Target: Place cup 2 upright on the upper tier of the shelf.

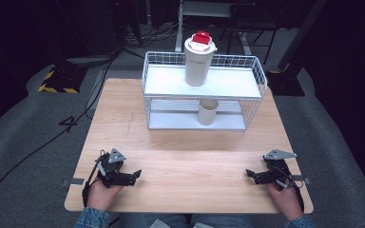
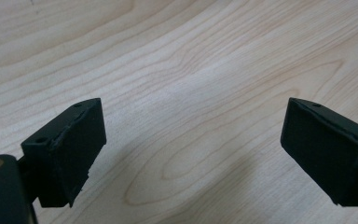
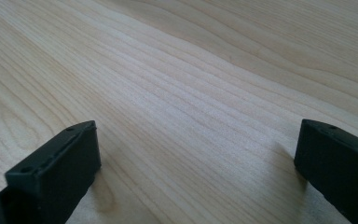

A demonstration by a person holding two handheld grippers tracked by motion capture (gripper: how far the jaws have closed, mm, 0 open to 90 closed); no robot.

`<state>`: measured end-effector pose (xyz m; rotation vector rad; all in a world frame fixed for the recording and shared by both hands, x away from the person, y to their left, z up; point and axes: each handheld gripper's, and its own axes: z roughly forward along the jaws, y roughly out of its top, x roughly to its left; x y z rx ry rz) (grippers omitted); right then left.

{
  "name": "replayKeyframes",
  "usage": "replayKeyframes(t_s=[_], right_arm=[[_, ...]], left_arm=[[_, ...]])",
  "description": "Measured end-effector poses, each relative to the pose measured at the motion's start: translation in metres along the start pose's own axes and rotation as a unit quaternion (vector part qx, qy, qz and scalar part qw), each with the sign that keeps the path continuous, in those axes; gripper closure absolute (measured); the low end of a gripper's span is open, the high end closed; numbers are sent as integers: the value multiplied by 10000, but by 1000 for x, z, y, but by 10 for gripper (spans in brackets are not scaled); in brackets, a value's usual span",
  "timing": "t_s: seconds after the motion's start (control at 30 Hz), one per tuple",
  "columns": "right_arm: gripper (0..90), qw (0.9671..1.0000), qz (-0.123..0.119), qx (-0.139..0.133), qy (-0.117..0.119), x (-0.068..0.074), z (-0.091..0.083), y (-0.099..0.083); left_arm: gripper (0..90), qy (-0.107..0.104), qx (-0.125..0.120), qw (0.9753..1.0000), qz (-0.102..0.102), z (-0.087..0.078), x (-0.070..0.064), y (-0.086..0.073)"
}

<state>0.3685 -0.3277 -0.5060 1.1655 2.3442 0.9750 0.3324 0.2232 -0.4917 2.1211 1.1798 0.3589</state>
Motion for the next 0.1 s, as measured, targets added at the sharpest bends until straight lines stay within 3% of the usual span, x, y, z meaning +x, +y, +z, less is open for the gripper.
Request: replayKeyframes(t_s=[0.1], right_arm=[[4,10000,-2,0,1,0,0,0]], left_arm=[[66,59,135,9999,-56,4,1,-1]])
